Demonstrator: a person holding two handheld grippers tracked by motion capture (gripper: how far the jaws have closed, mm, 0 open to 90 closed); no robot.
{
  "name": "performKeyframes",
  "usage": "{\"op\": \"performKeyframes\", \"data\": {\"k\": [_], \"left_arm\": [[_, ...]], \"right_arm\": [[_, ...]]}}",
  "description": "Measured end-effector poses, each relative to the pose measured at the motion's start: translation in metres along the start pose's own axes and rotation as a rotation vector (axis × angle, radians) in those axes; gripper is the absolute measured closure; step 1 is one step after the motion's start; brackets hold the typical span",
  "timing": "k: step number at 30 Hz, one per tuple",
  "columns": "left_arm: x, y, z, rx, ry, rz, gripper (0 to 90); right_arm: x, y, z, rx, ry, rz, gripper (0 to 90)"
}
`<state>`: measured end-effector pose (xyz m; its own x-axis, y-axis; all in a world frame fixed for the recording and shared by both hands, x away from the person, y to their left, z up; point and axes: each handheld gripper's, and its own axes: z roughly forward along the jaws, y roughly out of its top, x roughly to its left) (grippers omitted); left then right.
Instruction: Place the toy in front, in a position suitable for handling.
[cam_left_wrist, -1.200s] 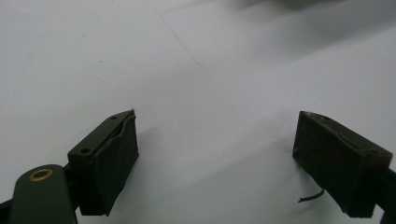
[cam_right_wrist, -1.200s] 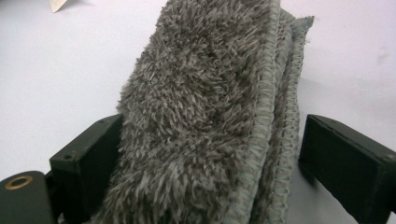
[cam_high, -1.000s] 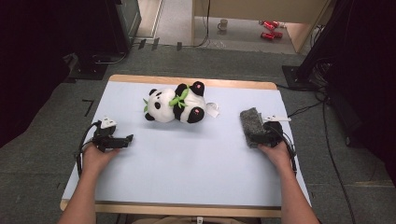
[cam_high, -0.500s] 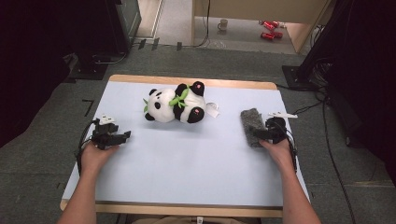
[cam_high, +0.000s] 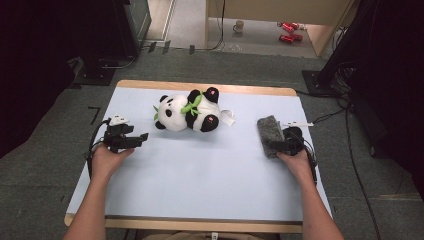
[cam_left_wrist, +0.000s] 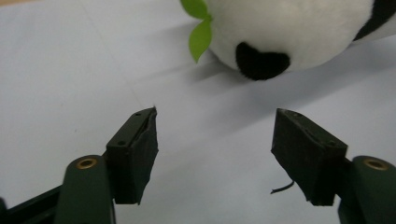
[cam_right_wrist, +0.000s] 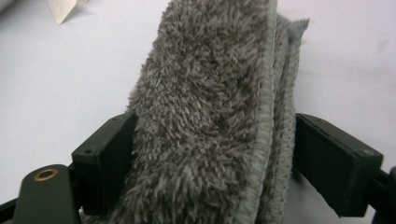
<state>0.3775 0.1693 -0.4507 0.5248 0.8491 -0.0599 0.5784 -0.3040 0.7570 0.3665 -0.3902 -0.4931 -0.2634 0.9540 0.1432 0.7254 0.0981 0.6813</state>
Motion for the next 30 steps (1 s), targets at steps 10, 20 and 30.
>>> {"op": "performKeyframes", "data": {"k": [10, 20, 30], "left_arm": [[-0.021, 0.031, -0.002, -0.051, -0.048, 0.052, 32.5], [-0.038, 0.057, 0.01, -0.046, -0.1, 0.096, 27.7], [-0.052, 0.076, 0.016, -0.063, -0.16, 0.097, 30.4]], "right_arm": [[0.005, -0.012, 0.003, -0.077, -0.035, -0.038, 14.3], [0.004, -0.012, 0.003, -0.081, -0.024, -0.03, 13.7], [0.004, -0.012, 0.003, -0.082, -0.019, -0.028, 13.4]]}}
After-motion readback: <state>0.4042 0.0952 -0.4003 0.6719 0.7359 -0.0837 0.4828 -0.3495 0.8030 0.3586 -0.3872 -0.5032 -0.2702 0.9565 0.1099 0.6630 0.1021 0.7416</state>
